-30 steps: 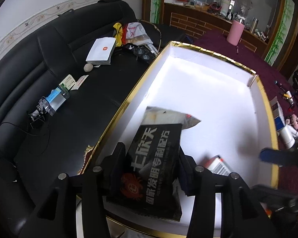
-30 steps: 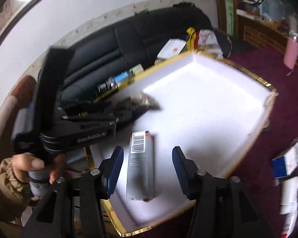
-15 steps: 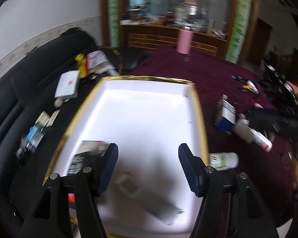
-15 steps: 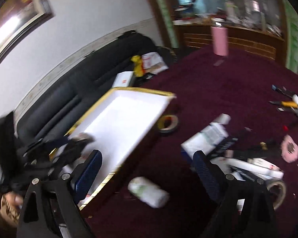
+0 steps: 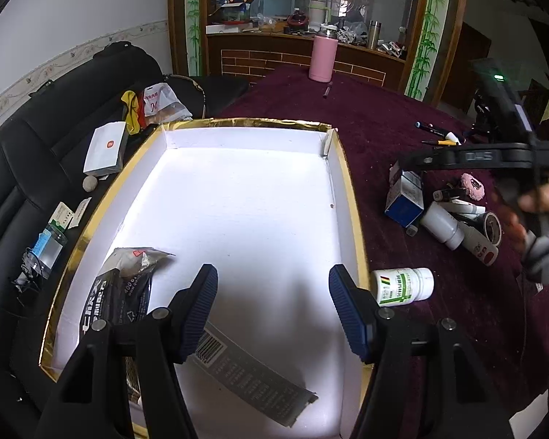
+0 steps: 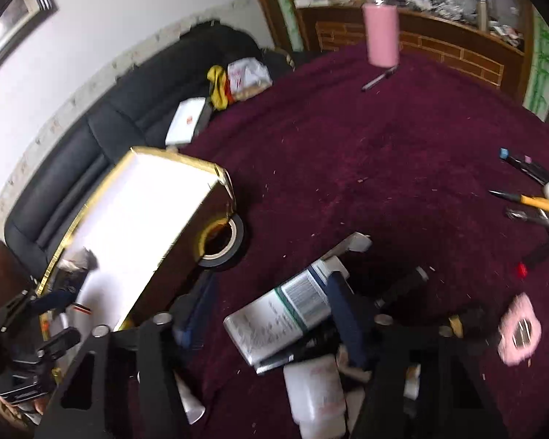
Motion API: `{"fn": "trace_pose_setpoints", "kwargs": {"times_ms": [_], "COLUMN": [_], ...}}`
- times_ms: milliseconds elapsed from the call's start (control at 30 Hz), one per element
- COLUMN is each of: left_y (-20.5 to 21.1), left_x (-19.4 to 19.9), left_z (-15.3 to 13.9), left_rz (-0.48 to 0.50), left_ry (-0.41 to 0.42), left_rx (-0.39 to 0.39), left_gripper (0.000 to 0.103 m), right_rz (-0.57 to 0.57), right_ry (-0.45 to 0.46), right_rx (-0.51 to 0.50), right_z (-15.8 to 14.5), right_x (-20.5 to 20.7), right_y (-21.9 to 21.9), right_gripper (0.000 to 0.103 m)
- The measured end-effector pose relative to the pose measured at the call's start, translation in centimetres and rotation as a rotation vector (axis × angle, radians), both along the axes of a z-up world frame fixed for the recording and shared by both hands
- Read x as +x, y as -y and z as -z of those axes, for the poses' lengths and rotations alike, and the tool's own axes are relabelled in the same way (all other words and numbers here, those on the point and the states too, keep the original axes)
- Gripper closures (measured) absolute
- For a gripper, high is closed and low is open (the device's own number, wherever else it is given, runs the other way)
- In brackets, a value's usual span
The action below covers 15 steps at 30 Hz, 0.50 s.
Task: Organize objects
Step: 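Move the left gripper to the black tape roll and grasp it while the right returns to the table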
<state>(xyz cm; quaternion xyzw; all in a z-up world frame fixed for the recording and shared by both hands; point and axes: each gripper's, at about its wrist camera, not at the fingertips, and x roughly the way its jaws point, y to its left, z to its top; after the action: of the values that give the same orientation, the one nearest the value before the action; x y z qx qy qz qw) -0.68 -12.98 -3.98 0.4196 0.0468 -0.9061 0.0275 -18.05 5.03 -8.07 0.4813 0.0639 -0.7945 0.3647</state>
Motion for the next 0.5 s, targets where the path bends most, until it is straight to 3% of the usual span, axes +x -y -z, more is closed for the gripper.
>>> {"fn": "trace_pose_setpoints", "kwargs": {"times_ms": [100, 200, 300, 367, 500], "left_y": [0.4, 0.9, 1.4, 1.7, 2.2], "left_x": [-0.3, -0.6, -0.6, -0.6, -0.7], "left_z": [0.6, 1.1, 1.4, 1.5, 2.0], "left_rz": [-0.006, -0.014, -0.021, -0.027, -0.033], "left_ry": [0.012, 0.024, 0.028, 0.028, 0.033], "left_rx": [0.005, 0.017, 0.016, 0.026, 0.035], "left_gripper": [0.04, 0.04, 0.04, 0.04, 0.04], "right_rz": [-0.037, -0.081, -0.119, -0.127, -0.134], "right_ry": [-0.026, -0.003, -0.009, 0.013, -0.013], "right_rx": [0.034, 0.05, 0.138, 0.147, 0.171], "right_z": [0.6, 0.7, 1.9, 2.7, 3.4], "right_x": [-0.6, -1.2, -1.6, -2.2, -2.8], "right_y": [2.1, 4.4, 6.6, 7.3, 8.7], "right_gripper": [0.044, 0.058, 0.065, 0.072, 0.075]}}
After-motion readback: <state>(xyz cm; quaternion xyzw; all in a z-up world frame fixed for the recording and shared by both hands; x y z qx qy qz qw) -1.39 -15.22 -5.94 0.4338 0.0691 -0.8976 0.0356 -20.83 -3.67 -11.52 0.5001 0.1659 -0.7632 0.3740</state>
